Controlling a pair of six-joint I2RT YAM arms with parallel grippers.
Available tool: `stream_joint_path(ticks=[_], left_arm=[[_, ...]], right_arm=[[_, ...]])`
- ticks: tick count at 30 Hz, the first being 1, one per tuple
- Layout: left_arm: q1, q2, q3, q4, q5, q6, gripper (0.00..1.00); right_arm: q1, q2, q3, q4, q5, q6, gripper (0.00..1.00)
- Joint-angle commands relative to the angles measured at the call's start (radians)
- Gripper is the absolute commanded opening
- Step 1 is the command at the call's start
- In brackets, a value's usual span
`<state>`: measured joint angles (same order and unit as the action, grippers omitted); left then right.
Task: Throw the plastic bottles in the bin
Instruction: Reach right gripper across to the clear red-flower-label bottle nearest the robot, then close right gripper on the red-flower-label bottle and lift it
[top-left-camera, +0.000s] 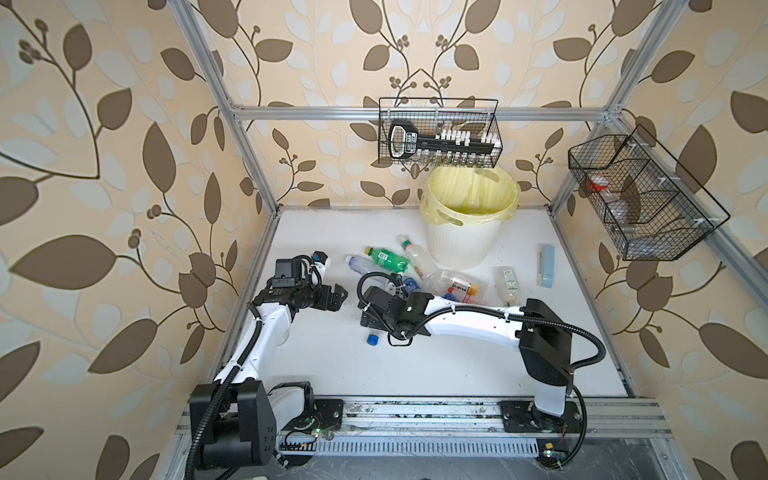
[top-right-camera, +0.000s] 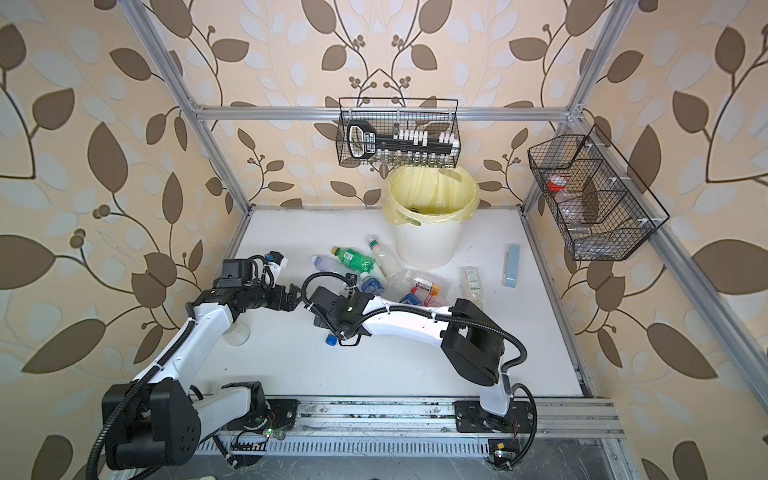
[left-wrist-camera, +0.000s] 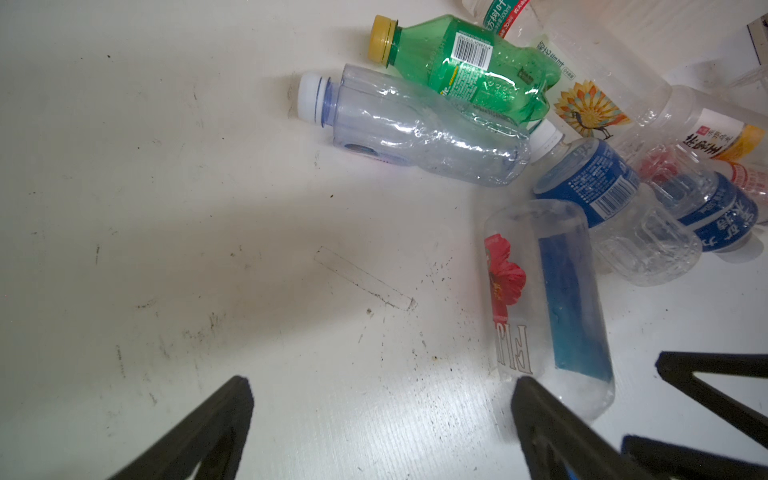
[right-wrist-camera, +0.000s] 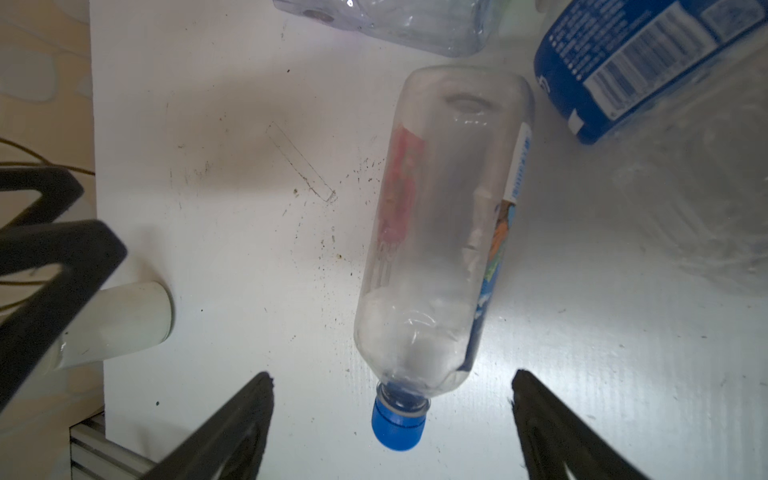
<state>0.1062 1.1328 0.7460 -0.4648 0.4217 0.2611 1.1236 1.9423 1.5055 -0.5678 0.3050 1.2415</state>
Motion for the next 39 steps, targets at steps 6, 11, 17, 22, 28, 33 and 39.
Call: stream_joint_path(ticks=[6, 11, 17, 22, 28, 33, 39], left_arm=[[0.012, -0.027, -0.017, 0.023, 0.039, 0.025, 0.99], [0.013, -0.013, -0.009, 0.008, 0.052, 0.035, 0.99], [0.013, -0.016, -0.012, 0.009, 0.059, 0.042, 0.99], [0.015, -0.016, -0.013, 0.01, 0.063, 0.047, 0.99], [0.014, -0.017, -0.016, 0.008, 0.057, 0.049, 0.99], [0.014, -0.021, -0.016, 0.008, 0.055, 0.049, 0.99], [0.016, -0.019, -0.017, 0.01, 0.054, 0.051, 0.99]], right_arm=[[-0.028, 0.089, 0.07, -0.092, -0.043, 0.061, 0.97], [-0.043, 0.133, 0.118, -0.112, -0.047, 0.052, 0.97], [-0.065, 0.166, 0.149, -0.155, -0.001, 0.072, 0.93], [-0.08, 0.193, 0.169, -0.155, -0.006, 0.062, 0.93], [-0.088, 0.231, 0.209, -0.163, -0.02, 0.055, 0.92], [-0.086, 0.244, 0.217, -0.139, -0.038, 0.057, 0.84], [-0.085, 0.245, 0.205, -0.134, -0.053, 0.063, 0.77]])
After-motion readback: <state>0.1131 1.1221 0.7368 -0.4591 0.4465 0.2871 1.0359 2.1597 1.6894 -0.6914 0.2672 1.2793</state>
